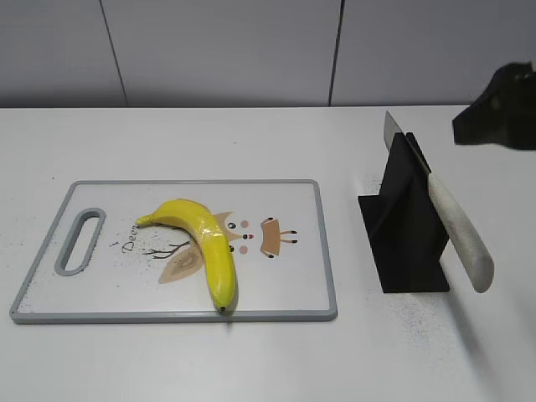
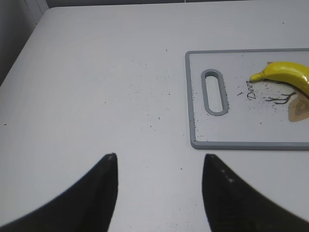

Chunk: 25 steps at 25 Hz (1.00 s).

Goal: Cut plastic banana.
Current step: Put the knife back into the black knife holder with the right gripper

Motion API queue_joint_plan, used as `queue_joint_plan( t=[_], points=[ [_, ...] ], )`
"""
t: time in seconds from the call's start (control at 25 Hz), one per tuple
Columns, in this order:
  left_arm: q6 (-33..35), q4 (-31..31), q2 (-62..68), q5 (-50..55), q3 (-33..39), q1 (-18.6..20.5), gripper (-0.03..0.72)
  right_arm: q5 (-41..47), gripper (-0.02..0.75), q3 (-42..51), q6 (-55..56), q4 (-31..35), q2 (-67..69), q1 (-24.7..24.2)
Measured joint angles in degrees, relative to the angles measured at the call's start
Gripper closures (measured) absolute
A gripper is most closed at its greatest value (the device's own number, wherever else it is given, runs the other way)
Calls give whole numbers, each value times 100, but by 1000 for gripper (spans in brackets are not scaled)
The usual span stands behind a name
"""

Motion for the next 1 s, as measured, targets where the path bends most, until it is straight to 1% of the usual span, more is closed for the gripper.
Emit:
queue_joint_plan(
  t=[0.16, 0.24, 0.4, 0.72, 0.88, 1.0],
  points=[
    [0, 0, 0, 0, 0, 0, 166, 382, 118, -223, -711, 0, -469, 0],
    [0, 0, 0, 0, 0, 0, 166, 887, 140, -209, -1145, 0, -712, 0],
    [0, 0, 4, 0, 0, 0, 166, 1645, 164, 223, -1600, 22, -1357, 0],
    [0, 0, 4, 0, 0, 0, 167, 1806, 168, 1808, -1666, 22, -3619, 0],
    [0, 0, 4, 0, 0, 0, 167, 2070, 169, 2119, -1666, 22, -4636, 0],
    [0, 0, 4, 0, 0, 0, 167, 2093, 171, 2126, -1660, 23, -5280, 0]
  ],
)
